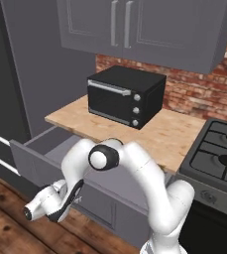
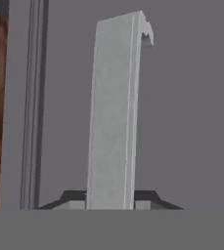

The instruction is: Take a straw from the drawer in front and place it inside the glass cup on the dining counter.

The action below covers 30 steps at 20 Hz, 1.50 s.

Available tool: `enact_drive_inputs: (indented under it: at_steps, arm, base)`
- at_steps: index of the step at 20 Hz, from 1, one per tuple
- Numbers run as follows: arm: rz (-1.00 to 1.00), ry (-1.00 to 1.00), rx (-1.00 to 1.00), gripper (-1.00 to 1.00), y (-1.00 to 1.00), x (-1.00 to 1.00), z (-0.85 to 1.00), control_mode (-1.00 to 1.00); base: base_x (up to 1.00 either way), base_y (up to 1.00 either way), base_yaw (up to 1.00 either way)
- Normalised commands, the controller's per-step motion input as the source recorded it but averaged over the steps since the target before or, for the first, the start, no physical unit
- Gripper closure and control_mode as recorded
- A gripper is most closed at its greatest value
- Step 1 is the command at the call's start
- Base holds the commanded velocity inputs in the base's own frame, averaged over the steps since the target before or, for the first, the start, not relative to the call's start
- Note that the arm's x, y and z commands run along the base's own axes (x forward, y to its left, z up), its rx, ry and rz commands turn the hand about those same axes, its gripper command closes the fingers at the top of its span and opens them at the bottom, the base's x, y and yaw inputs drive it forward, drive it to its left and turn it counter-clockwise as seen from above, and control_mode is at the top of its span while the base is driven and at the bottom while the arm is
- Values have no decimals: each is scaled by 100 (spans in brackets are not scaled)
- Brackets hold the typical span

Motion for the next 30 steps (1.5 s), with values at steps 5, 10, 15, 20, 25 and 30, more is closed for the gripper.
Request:
enact_drive_inputs:
  at_steps: [5,10,15,20,25,30]
  arm:
    - [0,7,23,-100,5,-60,100,-100]
    - [0,9,24,-100,0,-86,100,-100]
    - [-1,7,25,-100,0,-77,100,-100]
    - [-2,7,24,-100,-22,-34,100,-100]
    - [-1,6,29,-100,-45,-19,100,-100]
    - [-4,6,23,-100,-63,-1,100,-100]
  base:
    - [0,0,0]
    - [0,0,0]
    - [0,0,0]
    - [0,0,0]
    - [0,0,0]
    - [0,0,0]
